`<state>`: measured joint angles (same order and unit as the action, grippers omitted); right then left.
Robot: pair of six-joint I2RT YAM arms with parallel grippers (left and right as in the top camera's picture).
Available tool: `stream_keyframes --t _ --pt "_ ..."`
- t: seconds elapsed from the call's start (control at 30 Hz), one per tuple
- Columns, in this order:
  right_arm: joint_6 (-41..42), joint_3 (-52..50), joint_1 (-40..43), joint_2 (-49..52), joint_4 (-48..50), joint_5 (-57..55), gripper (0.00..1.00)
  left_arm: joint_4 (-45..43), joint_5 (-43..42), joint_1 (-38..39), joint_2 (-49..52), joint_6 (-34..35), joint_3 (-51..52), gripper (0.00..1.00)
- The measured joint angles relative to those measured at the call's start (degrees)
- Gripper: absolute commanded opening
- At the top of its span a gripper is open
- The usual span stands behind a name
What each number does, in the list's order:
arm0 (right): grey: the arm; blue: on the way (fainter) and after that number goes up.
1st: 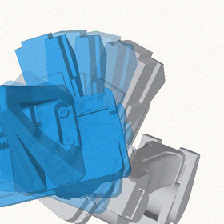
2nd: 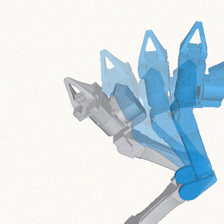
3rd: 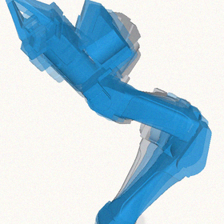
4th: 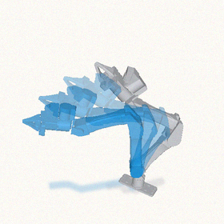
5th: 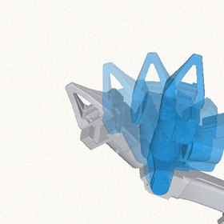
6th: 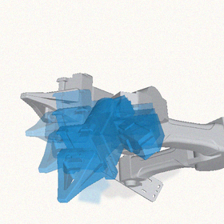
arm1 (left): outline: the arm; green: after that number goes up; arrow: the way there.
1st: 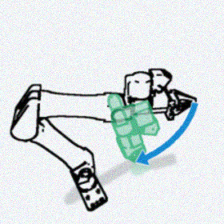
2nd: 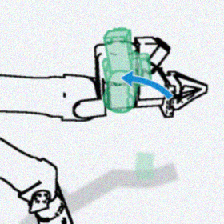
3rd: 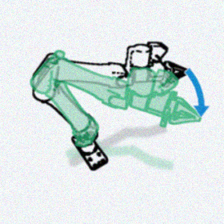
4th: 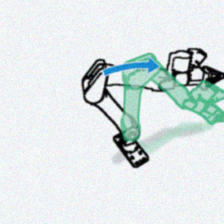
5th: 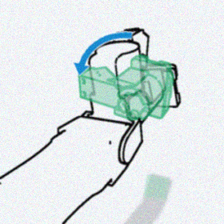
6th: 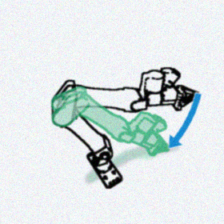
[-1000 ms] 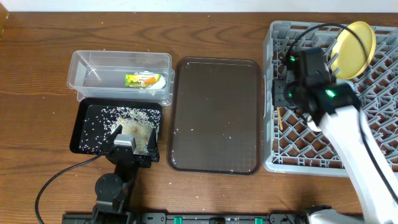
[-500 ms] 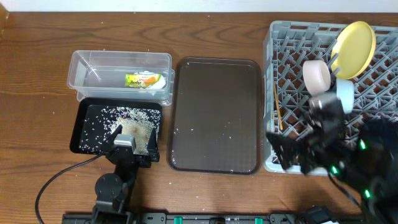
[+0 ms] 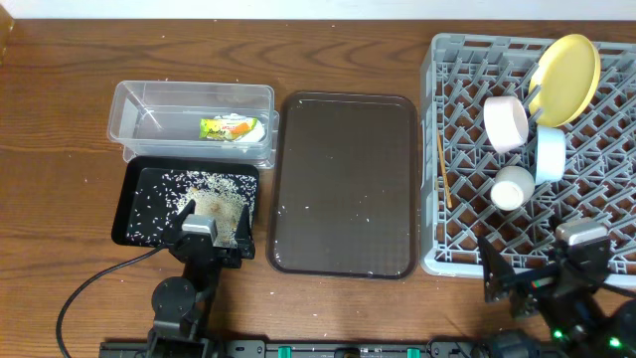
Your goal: Sort waste into correct bins and load items into the dishwasher rack
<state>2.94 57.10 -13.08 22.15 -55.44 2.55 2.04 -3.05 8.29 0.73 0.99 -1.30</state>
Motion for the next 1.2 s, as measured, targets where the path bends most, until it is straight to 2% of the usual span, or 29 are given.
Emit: stream_keyframes --t 0.33,0.47,0.63,0.97,1.2 --pt "-0.6 -35.4 5.1 -15.4 19.8 -0.9 0.99 0.0 0.0 0.0 0.0 0.0 0.0 0.96" --pt "-0.7 -44.0 6.6 -20.4 26.4 0.0 0.99 0.0 0.0 0.0 0.0 0.0 0.0 0.96" --pt "-0.7 -50.1 6.6 -21.0 32.4 0.4 0.99 0.0 0.0 0.0 0.0 0.0 0.0 0.96" --pt "-0.7 -54.8 6.6 -21.5 49.6 0.4 0.99 0.0 0.0 0.0 0.0 0.0 0.0 0.96" --pt "-0.7 -56.5 6.6 -21.5 51.4 0.4 0.99 0.0 0.0 0.0 0.0 0.0 0.0 0.96"
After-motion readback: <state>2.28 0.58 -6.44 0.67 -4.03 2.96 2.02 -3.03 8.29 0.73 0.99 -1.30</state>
